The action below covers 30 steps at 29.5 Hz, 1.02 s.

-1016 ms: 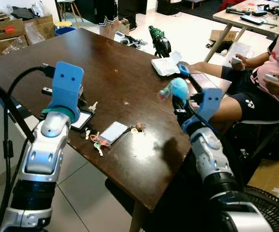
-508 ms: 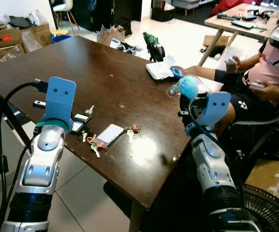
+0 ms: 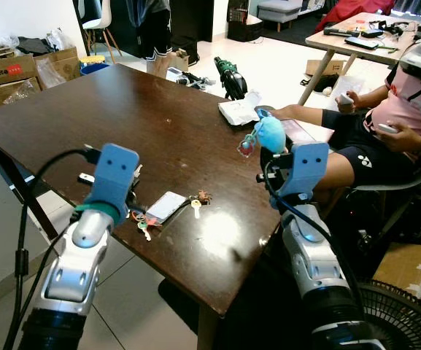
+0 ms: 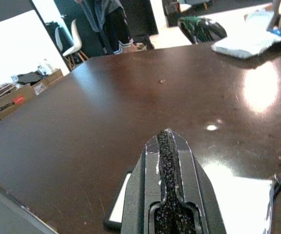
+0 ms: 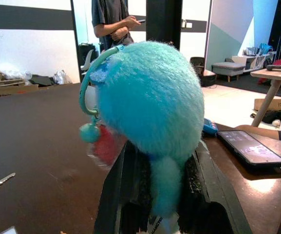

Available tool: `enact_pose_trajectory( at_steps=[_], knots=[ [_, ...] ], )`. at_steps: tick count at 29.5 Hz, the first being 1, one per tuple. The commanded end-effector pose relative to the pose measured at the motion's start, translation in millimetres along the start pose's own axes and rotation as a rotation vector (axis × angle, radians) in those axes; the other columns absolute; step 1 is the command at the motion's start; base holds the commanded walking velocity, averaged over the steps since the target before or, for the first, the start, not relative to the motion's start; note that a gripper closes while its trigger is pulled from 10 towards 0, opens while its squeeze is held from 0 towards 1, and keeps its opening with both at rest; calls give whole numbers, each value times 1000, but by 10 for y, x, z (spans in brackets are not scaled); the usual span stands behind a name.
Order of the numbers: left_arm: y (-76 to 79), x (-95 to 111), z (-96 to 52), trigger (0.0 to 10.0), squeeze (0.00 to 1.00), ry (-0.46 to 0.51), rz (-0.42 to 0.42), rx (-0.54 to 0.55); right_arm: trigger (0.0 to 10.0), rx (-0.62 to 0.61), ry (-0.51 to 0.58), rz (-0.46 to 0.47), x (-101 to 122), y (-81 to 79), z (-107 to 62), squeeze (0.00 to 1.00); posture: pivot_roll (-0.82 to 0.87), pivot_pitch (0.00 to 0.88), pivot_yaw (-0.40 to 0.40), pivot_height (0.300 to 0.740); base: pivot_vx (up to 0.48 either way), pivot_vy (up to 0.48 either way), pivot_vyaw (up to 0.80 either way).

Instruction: Hang keys on a hook

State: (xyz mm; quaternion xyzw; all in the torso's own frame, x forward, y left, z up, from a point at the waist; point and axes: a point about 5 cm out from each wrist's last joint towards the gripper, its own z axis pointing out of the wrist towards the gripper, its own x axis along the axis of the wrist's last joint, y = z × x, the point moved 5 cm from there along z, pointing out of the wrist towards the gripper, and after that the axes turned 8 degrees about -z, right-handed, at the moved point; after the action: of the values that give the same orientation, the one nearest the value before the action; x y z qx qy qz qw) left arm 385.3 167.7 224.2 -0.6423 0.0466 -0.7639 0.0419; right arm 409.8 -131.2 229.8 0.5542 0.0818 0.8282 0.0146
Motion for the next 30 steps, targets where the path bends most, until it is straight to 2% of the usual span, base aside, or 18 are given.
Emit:
enact_pose_trajectory(
  at_steps=[1, 7, 30],
  knots=[
    [-7, 58, 7, 10000, 0, 22, -20, 7, 10000, 9, 0, -8, 9, -6, -7, 0, 49, 18, 76, 740, 0, 0, 0],
    [71, 71, 4, 10000, 0, 23, -29, -21, 10000, 9, 1, -7, 16, -57, -14, 0, 48, 22, 74, 740, -40, 0, 0],
    [14, 91, 17, 10000, 0, 25, -19, 2, 10000, 8, -26, 0, -19, -62, -7, 0, 60, 42, 75, 740, -317, 0, 0]
  ],
)
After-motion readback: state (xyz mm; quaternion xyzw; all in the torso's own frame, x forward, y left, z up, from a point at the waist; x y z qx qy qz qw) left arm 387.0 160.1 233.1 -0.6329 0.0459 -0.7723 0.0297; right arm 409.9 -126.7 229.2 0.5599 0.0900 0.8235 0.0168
